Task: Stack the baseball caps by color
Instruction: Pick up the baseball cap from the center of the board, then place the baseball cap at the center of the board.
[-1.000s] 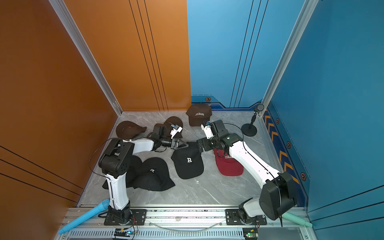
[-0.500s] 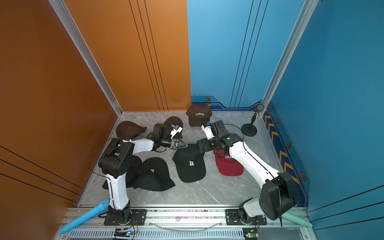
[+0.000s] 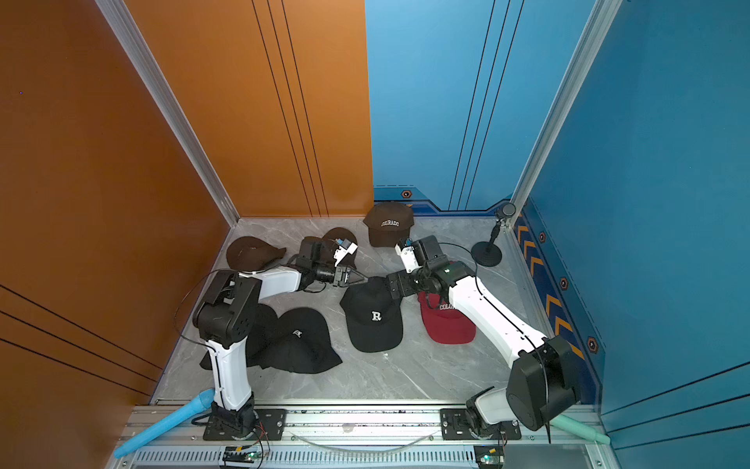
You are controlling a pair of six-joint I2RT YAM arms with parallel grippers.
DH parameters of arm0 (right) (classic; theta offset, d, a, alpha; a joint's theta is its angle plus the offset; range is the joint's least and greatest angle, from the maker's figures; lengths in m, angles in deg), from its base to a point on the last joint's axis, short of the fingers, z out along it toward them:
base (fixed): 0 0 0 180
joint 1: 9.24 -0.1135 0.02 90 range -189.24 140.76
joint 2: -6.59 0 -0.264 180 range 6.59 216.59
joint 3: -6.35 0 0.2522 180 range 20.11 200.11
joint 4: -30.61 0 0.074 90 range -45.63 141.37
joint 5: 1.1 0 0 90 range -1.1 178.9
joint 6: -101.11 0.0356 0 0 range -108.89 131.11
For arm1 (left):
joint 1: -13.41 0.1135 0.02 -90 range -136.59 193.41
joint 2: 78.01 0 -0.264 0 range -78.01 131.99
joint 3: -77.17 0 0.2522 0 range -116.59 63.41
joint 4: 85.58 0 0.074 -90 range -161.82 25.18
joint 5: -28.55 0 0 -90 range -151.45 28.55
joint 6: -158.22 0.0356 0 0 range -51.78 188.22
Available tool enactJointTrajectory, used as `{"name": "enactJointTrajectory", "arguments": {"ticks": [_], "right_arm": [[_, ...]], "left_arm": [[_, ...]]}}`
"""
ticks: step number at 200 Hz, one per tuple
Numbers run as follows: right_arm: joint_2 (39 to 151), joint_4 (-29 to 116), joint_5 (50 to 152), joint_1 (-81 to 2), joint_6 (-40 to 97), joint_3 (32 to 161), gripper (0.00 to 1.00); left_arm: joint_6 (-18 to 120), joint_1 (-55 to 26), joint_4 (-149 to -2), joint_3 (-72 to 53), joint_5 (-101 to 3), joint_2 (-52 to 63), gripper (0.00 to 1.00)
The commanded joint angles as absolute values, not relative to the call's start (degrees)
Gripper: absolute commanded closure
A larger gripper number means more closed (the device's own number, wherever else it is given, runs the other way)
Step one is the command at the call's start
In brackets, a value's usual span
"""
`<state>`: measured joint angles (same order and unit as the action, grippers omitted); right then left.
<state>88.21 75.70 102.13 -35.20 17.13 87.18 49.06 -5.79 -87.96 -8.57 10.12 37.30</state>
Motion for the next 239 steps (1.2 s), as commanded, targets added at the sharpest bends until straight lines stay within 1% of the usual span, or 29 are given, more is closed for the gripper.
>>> {"name": "enactJointTrajectory", "arguments": {"ticks": [1, 39, 60, 74, 118, 172, 206, 222, 239], "right_arm": [[87.2, 72.8, 101.3, -36.0, 18.9, 86.4, 0.00], [89.1, 67.3, 98.2, -39.3, 21.0, 86.8, 0.00], [91.4, 66.2, 98.1, -39.5, 21.7, 87.8, 0.00], [92.2, 66.2, 98.2, -39.6, 21.8, 88.5, 0.00], [90.4, 66.4, 97.2, -40.1, 21.2, 88.0, 0.00], [82.5, 67.3, 94.5, -39.9, 20.7, 84.9, 0.00], [78.7, 69.3, 94.4, -39.9, 21.1, 84.3, 0.00], [77.3, 69.2, 94.9, -40.0, 21.6, 83.4, 0.00], [76.5, 68.9, 95.6, -40.1, 21.9, 82.3, 0.00]], "left_arm": [[46.9, -6.0, -89.4, -16.3, 10.1, 35.6, 1.00], [43.0, -6.4, -89.4, -25.1, 8.6, 41.0, 1.00], [41.3, -7.2, -89.5, -27.1, 9.6, 44.7, 1.00], [41.3, -8.1, -89.5, -26.8, 10.4, 45.2, 1.00], [41.9, -10.0, -89.4, -24.7, 11.1, 40.7, 1.00], [40.8, -11.9, -89.4, -23.6, 11.3, 32.8, 1.00], [38.7, -12.2, -89.8, -19.7, 10.6, 28.9, 1.00], [37.2, -11.8, -91.8, -14.9, 9.4, 28.1, 1.00], [33.7, -11.6, -98.5, -7.8, 8.0, 27.3, 1.00]]}}
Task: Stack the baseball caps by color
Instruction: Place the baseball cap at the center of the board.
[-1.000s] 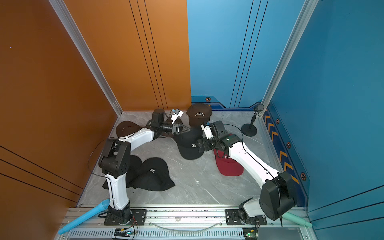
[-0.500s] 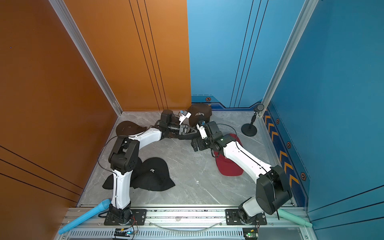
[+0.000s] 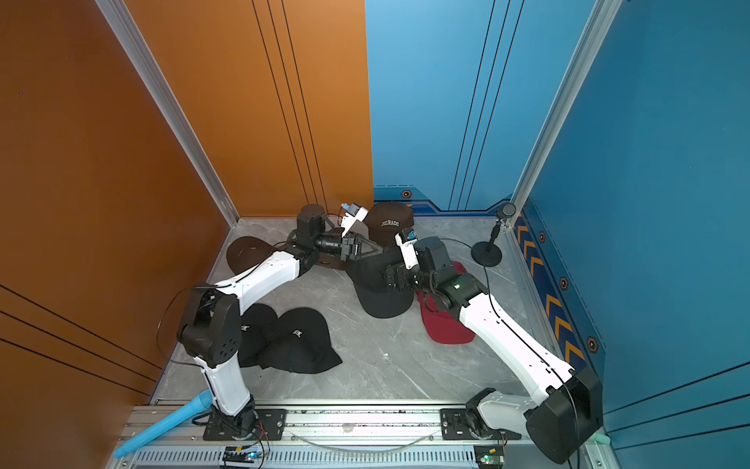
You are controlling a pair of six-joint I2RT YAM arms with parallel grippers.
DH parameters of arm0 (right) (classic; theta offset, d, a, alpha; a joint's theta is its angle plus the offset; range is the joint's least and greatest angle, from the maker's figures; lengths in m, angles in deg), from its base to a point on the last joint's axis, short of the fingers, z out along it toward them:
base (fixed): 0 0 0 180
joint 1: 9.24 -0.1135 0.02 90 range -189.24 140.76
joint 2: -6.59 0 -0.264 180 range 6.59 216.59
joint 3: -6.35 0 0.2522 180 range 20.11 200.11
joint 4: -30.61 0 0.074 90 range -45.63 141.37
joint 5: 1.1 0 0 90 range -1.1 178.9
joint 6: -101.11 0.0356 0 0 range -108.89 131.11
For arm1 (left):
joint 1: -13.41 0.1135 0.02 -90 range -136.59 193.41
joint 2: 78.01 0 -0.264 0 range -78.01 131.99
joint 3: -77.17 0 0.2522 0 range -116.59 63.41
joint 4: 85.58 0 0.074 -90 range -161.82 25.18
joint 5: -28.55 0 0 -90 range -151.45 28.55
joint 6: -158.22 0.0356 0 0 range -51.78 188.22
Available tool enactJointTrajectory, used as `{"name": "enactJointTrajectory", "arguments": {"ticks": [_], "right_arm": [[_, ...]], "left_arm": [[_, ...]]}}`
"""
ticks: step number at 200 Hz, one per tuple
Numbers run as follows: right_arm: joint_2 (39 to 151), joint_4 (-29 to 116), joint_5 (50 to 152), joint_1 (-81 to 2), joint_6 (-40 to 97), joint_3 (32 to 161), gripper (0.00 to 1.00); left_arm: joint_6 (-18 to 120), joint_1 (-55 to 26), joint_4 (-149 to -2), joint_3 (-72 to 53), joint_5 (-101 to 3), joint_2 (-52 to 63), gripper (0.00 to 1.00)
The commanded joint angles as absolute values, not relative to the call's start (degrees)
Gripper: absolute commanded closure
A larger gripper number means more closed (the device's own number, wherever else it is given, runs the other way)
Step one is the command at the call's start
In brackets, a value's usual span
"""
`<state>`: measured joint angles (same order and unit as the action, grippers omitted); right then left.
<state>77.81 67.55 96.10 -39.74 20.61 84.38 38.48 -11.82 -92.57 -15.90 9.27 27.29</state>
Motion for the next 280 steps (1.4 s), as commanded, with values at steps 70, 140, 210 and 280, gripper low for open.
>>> {"name": "enactJointTrajectory", "arguments": {"ticks": [70, 140, 210, 280], "right_arm": [[78.7, 68.0, 98.2, -40.9, 21.9, 80.7, 0.00], [84.7, 65.5, 102.0, -42.5, 20.4, 81.4, 0.00], [101.0, 62.9, 106.7, -42.5, 14.1, 91.7, 0.01], [108.7, 63.9, 107.8, -42.6, 12.6, 96.0, 0.26]], "left_arm": [[0.0, -5.7, -152.3, 12.4, 5.1, 36.4, 1.00], [0.3, -3.4, -152.5, 10.1, 4.0, 42.9, 1.00], [0.4, -3.1, -152.5, 8.5, 5.5, 45.2, 1.00], [-0.6, -2.9, -152.5, 6.3, 6.6, 45.9, 1.00]]}}
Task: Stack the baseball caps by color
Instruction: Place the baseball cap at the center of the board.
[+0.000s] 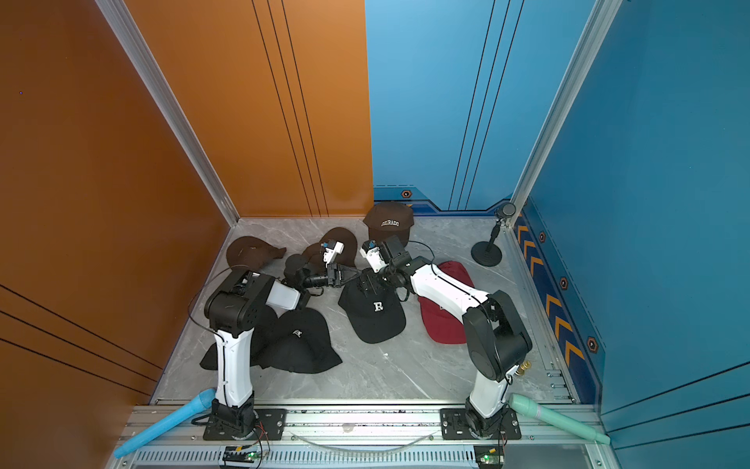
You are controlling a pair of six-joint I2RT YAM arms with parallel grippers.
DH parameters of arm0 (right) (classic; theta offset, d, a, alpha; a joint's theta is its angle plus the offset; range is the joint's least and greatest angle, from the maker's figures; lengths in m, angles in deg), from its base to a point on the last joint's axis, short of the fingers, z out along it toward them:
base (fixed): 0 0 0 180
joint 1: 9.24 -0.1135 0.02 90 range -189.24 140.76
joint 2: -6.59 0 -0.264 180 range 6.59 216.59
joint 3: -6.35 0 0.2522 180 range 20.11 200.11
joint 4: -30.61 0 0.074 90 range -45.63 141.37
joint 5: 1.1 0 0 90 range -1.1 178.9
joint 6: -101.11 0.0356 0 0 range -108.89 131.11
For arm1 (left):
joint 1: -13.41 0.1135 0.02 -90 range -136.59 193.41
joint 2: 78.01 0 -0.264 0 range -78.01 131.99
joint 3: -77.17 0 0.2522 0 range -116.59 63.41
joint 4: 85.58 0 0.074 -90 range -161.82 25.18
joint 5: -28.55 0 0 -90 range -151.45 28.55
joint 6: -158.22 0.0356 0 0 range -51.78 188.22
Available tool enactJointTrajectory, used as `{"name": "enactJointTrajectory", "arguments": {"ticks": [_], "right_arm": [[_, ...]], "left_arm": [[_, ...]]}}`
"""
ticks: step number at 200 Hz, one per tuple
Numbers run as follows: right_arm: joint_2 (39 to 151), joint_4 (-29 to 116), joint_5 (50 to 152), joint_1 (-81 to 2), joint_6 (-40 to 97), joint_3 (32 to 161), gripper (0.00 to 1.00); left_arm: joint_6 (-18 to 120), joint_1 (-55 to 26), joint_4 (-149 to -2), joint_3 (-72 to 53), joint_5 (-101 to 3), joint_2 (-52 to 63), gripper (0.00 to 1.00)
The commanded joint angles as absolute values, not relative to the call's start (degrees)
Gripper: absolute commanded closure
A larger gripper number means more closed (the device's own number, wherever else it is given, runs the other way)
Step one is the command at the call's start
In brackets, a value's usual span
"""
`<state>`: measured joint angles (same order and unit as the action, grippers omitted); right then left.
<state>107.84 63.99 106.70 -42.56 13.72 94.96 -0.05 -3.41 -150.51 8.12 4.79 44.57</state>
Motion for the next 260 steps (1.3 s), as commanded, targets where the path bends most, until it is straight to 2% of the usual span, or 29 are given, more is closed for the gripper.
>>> {"name": "enactJointTrajectory", "arguments": {"ticks": [1, 29, 45, 55, 77, 111, 125, 138, 158, 175, 201, 214, 239, 260], "right_arm": [[108.7, 63.8, 107.7, -42.6, 12.6, 96.0, 0.27], [108.4, 62.0, 106.7, -42.4, 13.1, 95.4, 0.32], [108.2, 61.4, 106.8, -42.0, 13.4, 95.6, 0.39], [108.3, 61.4, 107.1, -41.8, 13.5, 96.0, 0.49], [108.7, 61.6, 107.3, -41.7, 13.5, 96.7, 0.60], [109.3, 62.1, 107.0, -41.7, 13.5, 97.0, 0.70], [109.5, 62.3, 106.9, -41.7, 13.5, 97.0, 0.66], [109.4, 62.4, 106.1, -41.9, 13.5, 97.0, 0.49], [109.5, 63.3, 104.2, -42.0, 13.3, 96.8, 0.32], [109.9, 63.6, 102.8, -41.9, 13.1, 96.9, 0.27], [112.1, 63.6, 102.8, -41.7, 13.0, 97.5, 0.27], [112.9, 63.3, 103.5, -41.7, 13.2, 97.9, 0.32], [112.7, 62.3, 104.4, -42.0, 13.6, 97.4, 0.57], [111.8, 62.5, 104.2, -42.1, 13.5, 97.3, 0.72]], "left_arm": [[-0.5, -2.9, -152.5, 6.3, 6.6, 45.8, 1.00], [-0.6, -3.4, -152.5, 5.9, 7.1, 46.7, 1.00], [-0.5, -3.6, -152.4, 5.9, 7.2, 47.3, 1.00], [-0.4, -3.7, -152.5, 6.0, 7.2, 47.5, 1.00], [-0.3, -4.0, -152.5, 6.0, 7.3, 47.8, 1.00], [-0.3, -4.1, -152.4, 5.8, 7.7, 47.5, 1.00], [-0.4, -4.1, -152.5, 5.6, 7.9, 47.4, 1.00], [-0.6, -4.1, -152.5, 5.3, 8.0, 47.5, 1.00], [-0.7, -4.1, -152.5, 5.1, 8.2, 47.5, 1.00], [-0.7, -4.2, -152.5, 4.9, 8.3, 47.2, 1.00], [-0.7, -4.6, -152.4, 4.8, 8.8, 46.8, 1.00], [-0.7, -4.8, -152.5, 4.8, 8.9, 46.6, 1.00], [-0.8, -4.7, -152.5, 4.9, 9.1, 46.1, 1.00], [-0.9, -4.5, -152.5, 4.8, 9.2, 46.0, 1.00]]}}
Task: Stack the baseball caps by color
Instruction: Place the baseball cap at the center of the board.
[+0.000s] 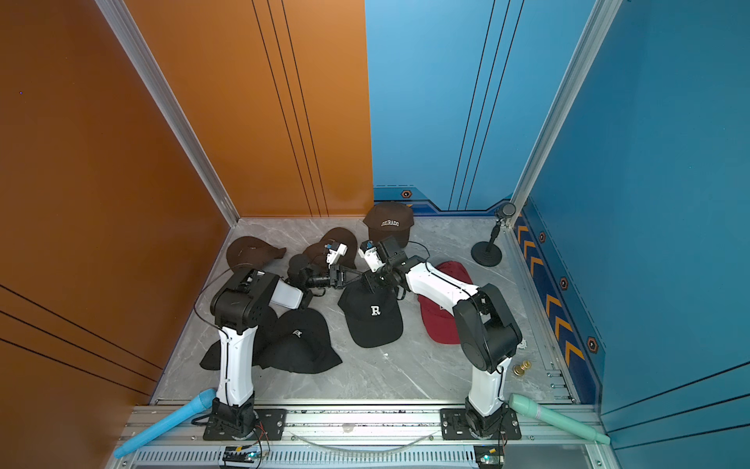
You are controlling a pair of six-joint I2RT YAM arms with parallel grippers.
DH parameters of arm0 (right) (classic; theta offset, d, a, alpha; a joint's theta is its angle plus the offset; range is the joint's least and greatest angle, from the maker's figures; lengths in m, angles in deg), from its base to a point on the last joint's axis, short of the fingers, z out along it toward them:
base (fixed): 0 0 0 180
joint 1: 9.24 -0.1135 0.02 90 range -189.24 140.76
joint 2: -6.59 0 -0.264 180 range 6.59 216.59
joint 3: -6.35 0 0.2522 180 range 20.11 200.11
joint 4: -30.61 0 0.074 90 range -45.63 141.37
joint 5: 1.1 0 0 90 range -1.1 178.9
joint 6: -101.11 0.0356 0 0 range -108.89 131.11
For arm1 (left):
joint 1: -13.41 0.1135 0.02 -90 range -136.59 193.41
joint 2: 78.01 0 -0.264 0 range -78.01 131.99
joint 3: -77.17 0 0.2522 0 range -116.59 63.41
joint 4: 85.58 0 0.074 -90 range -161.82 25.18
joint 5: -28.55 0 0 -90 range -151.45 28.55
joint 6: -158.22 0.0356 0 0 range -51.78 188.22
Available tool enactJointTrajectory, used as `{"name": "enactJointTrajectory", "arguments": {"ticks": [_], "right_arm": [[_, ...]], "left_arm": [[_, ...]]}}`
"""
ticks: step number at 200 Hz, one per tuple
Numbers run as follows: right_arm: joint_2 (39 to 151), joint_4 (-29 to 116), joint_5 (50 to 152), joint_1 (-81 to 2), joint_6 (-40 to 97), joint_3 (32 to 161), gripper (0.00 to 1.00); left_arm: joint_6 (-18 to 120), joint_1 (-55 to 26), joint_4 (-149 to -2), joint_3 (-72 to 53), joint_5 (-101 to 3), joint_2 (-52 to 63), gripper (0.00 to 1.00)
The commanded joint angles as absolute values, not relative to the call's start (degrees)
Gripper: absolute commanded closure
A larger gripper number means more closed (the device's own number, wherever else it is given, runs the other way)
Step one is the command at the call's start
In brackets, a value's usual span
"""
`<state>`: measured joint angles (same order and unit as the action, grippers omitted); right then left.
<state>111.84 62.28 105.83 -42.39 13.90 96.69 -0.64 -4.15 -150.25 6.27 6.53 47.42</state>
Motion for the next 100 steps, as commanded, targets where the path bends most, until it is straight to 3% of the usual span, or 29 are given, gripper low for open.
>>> {"name": "enactJointTrajectory", "arguments": {"ticks": [1, 27, 53, 67, 78, 86, 89, 100], "right_arm": [[111.8, 62.5, 104.2, -42.1, 13.4, 97.2, 0.73], [110.8, 63.1, 103.9, -42.0, 13.3, 97.2, 0.92], [109.7, 64.2, 103.5, -41.9, 13.4, 97.2, 1.00], [109.2, 65.3, 102.7, -41.9, 13.4, 97.5, 1.00], [108.5, 66.6, 101.8, -42.0, 13.4, 97.7, 1.00], [108.1, 67.5, 101.3, -41.9, 13.3, 97.9, 1.00], [107.8, 67.9, 101.1, -41.9, 13.3, 98.0, 1.00], [107.0, 69.0, 100.5, -41.8, 13.2, 98.0, 1.00]], "left_arm": [[-0.9, -4.5, -152.5, 4.8, 9.2, 46.0, 1.00], [-0.9, -4.4, -152.5, 4.8, 9.2, 46.3, 1.00], [-1.1, -4.2, -152.5, 4.8, 8.6, 46.9, 1.00], [-1.3, -3.4, -152.5, 4.8, 7.5, 47.0, 0.74], [-1.6, -2.2, -152.3, 3.4, 6.4, 47.1, 0.34], [-1.4, -1.1, -151.3, 2.3, 5.4, 47.1, 0.15], [-1.3, -0.7, -150.7, 2.0, 4.9, 47.1, 0.01], [1.4, 0.9, -145.7, 0.5, 3.2, 46.7, 0.02]]}}
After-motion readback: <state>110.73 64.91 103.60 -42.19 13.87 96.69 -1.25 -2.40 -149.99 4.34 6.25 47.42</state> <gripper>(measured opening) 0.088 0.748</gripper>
